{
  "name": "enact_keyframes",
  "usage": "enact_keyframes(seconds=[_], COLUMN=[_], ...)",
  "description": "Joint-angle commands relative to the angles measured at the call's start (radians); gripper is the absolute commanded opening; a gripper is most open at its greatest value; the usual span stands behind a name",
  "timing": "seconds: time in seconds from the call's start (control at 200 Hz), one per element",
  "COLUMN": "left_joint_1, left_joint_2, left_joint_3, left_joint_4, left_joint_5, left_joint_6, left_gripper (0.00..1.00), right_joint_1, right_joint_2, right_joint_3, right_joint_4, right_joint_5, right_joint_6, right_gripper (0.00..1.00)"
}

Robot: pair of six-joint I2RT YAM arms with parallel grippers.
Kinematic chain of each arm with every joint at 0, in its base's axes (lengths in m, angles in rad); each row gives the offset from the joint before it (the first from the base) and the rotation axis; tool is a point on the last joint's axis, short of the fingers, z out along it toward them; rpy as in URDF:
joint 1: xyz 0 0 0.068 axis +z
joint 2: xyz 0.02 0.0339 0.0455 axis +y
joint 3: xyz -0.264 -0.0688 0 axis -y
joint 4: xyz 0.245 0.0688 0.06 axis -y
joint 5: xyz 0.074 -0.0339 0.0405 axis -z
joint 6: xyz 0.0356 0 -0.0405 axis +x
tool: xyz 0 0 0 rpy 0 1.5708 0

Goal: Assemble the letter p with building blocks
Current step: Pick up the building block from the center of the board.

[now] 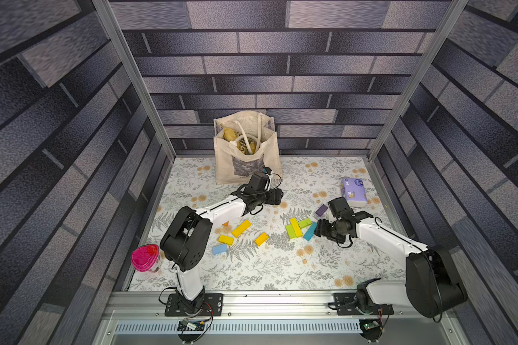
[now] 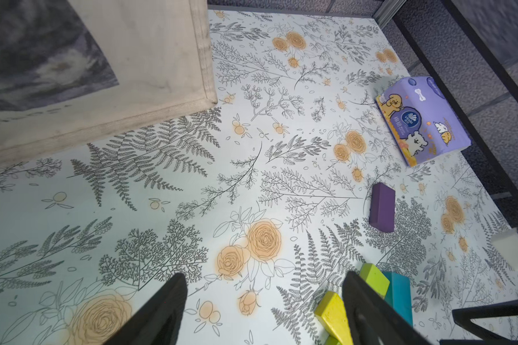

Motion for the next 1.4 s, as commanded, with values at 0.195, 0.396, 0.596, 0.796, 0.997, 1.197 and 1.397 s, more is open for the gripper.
enact_keyframes(seconds=[0.195, 0.396, 0.596, 0.796, 0.997, 1.197, 1.397], left_joint_1=[0.015, 0.030, 0.038, 0.040, 0.038, 0.038, 0.038], left_joint_2=[-0.061, -0.098, -0.104, -0.063, -0.054, -0.053, -0.044], left_joint_3=[-0.018, -0.046, -0.073, -0.042, -0.041, -0.048, -0.050], left_joint_4=[-0.056, -0.087, -0.073, -0.091, -0.090, -0.090, -0.100], left_joint_5=[0.003, 0.000, 0.001, 0.023, 0.015, 0.004, -0.008], left_joint_6=[0.018, 0.037, 0.029, 0.040, 0.047, 0.055, 0.068], left_gripper=[0.82, 0.84, 0.85, 0.85, 0.84, 0.84, 0.83], right_joint_1=[0.086, 0.113, 0.123, 0.132, 0.151, 0.155, 0.156], right_joint_2=[0.096, 0.164, 0.159, 0.208, 0.231, 0.228, 0.249], right_joint_3=[0.028, 0.059, 0.076, 0.126, 0.139, 0.126, 0.126], right_joint_4=[0.072, 0.076, 0.079, 0.057, 0.031, 0.016, 0.006], right_joint_5=[0.080, 0.120, 0.143, 0.166, 0.186, 0.175, 0.164], right_joint_6=[0.089, 0.078, 0.095, 0.090, 0.087, 0.074, 0.042], right_gripper=[0.74, 0.75, 0.75, 0.75, 0.70, 0.51, 0.31])
